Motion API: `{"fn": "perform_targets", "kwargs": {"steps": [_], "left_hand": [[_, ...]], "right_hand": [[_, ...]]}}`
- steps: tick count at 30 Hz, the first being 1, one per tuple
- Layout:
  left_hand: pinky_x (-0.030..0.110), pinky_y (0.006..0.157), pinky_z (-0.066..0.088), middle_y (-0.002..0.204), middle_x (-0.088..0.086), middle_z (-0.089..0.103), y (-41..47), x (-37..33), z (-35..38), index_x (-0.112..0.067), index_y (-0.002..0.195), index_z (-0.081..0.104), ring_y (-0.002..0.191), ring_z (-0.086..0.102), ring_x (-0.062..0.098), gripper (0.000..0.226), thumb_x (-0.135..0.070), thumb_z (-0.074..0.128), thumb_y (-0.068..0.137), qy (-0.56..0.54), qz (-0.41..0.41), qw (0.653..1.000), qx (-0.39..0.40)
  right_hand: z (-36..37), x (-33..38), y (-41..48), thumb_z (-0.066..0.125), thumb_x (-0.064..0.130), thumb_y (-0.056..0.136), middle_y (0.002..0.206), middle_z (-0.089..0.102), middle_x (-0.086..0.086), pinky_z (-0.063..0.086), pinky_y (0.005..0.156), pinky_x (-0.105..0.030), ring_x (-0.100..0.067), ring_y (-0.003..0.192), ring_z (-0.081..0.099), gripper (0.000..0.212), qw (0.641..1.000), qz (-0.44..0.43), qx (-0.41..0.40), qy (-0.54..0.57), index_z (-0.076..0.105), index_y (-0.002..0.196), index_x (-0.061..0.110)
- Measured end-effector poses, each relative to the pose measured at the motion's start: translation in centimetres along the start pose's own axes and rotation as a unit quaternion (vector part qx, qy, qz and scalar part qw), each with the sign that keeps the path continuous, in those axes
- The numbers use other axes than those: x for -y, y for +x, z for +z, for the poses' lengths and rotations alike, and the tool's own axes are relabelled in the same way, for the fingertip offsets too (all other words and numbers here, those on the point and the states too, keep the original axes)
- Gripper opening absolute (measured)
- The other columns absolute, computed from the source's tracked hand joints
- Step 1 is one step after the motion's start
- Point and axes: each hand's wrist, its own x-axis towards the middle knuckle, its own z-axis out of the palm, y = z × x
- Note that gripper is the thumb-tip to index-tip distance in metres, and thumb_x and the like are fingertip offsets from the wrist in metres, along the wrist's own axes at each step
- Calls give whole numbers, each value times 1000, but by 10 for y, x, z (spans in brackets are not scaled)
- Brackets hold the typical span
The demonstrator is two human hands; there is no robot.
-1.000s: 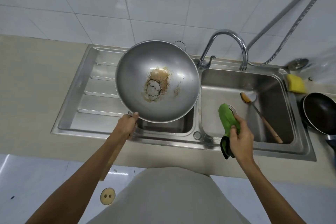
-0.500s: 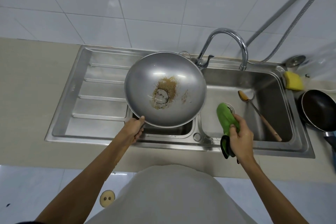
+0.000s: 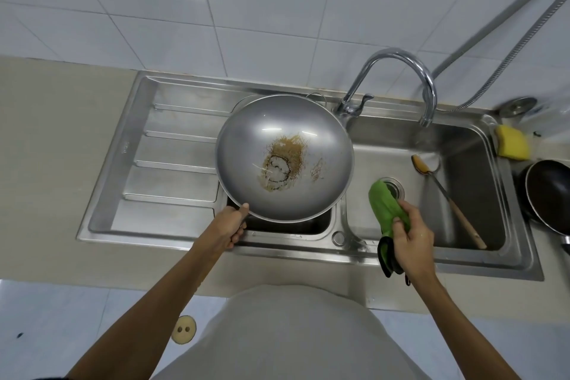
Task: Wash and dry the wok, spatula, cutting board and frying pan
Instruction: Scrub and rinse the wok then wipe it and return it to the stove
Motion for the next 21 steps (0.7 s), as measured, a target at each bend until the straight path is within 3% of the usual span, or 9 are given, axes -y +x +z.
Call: {"fn": "perform_targets", "kwargs": {"steps": [5, 7, 10, 13, 16, 21], "left_hand": [[22, 42, 38, 52, -2, 54, 6, 0, -4, -10, 82, 59, 43, 45, 10, 54, -58, 43, 100, 10, 17, 1000, 2], [24, 49, 43, 64, -2, 62, 6, 0, -9, -11, 91, 60, 55, 55, 11, 47, -57, 53, 96, 83, 61, 995, 0], [29, 74, 45, 103, 5, 64, 2, 1, -16, -11, 107, 58, 88, 59, 18, 37, -41, 70, 90, 288, 156, 944, -27], [32, 80, 46, 111, 12, 58, -5, 10, -15, -9, 107, 59, 96, 59, 27, 29, -30, 70, 90, 360, 203, 906, -87], [37, 86, 49, 110, 11, 58, -9, 25, -10, -10, 115, 61, 101, 57, 29, 32, -33, 67, 93, 364, 241, 889, -136], [42, 87, 50, 110, 15, 57, -11, 34, -7, -6, 121, 62, 100, 55, 33, 39, -31, 69, 92, 355, 277, 878, -165]], "right_hand": [[6, 6, 10, 49, 1, 99, 104, 61, -6, 45, 64, -18, -6, 83, 60, 40, 1000, 4, 8, 5, 53, 137, 13], [9, 8, 15, 50, 2, 99, 103, 61, -4, 44, 65, -15, -2, 84, 59, 40, 1000, 12, 4, 6, 53, 136, 14], [14, 11, 20, 51, 3, 98, 100, 61, -4, 43, 65, -15, -1, 81, 57, 39, 1000, 28, 0, 7, 54, 135, 15], [18, 12, 23, 51, 4, 98, 102, 62, -4, 45, 68, -20, -1, 82, 57, 39, 1000, 25, 1, 17, 55, 135, 16], [23, 15, 26, 51, 5, 98, 104, 62, -3, 48, 69, -27, -12, 84, 61, 40, 999, 26, 14, 29, 54, 136, 19], [38, 28, 34, 53, 1, 95, 102, 62, 2, 40, 69, -1, 10, 88, 58, 40, 999, -14, 22, 28, 57, 132, 16]]}}
